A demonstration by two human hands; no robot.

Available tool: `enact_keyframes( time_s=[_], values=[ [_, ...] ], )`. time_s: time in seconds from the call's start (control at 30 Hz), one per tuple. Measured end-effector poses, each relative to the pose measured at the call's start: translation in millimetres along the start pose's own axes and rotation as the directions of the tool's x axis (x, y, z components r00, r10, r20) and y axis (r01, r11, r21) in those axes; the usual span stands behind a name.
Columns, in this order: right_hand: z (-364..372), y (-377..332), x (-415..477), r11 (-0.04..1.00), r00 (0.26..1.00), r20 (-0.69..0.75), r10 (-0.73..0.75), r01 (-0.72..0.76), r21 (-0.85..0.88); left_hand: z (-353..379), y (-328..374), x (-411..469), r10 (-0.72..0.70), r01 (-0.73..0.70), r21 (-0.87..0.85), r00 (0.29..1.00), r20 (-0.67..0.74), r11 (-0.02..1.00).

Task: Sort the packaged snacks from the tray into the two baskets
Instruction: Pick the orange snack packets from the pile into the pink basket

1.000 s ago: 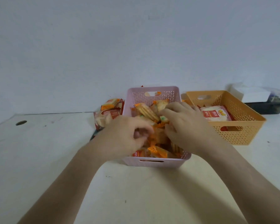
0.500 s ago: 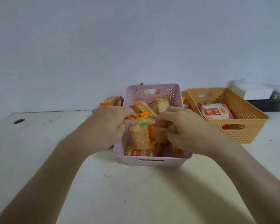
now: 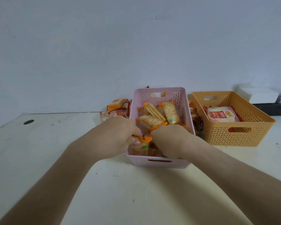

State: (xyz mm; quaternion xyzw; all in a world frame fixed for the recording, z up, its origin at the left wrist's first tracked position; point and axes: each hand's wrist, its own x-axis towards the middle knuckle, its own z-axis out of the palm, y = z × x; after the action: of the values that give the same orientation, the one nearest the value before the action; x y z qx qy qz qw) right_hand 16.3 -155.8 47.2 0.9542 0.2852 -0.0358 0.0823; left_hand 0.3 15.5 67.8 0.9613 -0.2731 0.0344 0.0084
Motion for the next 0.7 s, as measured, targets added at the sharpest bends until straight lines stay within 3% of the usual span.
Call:
enact_keyframes(
  time_s=[0.23,0.37,0.47,0.6,0.7],
  values=[
    [-1,7,-4,0.942,0.985,-0.152,0.076,-0.021,0.334,-2,-2,-11,-0.060,0.057,-0.098,0.998,-0.025,0.994],
    [-10,10,-7,0.953,0.939,-0.303,0.161,-0.067,0.297,2,-5,-12,-0.098,0.101,-0.086,0.995,0.033,0.991],
    [-13,11,-11,0.955,0.923,-0.372,0.096,0.020,0.295,11,-3,-7,-0.088,0.087,0.025,0.995,0.042,0.996],
    [-24,12,-26,0.976,0.922,-0.387,0.014,0.072,0.207,15,4,-4,-0.063,0.065,0.179,0.998,-0.014,0.982],
    [-32,17,-39,0.979,0.956,-0.291,0.034,0.027,0.203,17,2,0,-0.046,0.058,0.235,0.997,-0.056,0.970]
  ],
)
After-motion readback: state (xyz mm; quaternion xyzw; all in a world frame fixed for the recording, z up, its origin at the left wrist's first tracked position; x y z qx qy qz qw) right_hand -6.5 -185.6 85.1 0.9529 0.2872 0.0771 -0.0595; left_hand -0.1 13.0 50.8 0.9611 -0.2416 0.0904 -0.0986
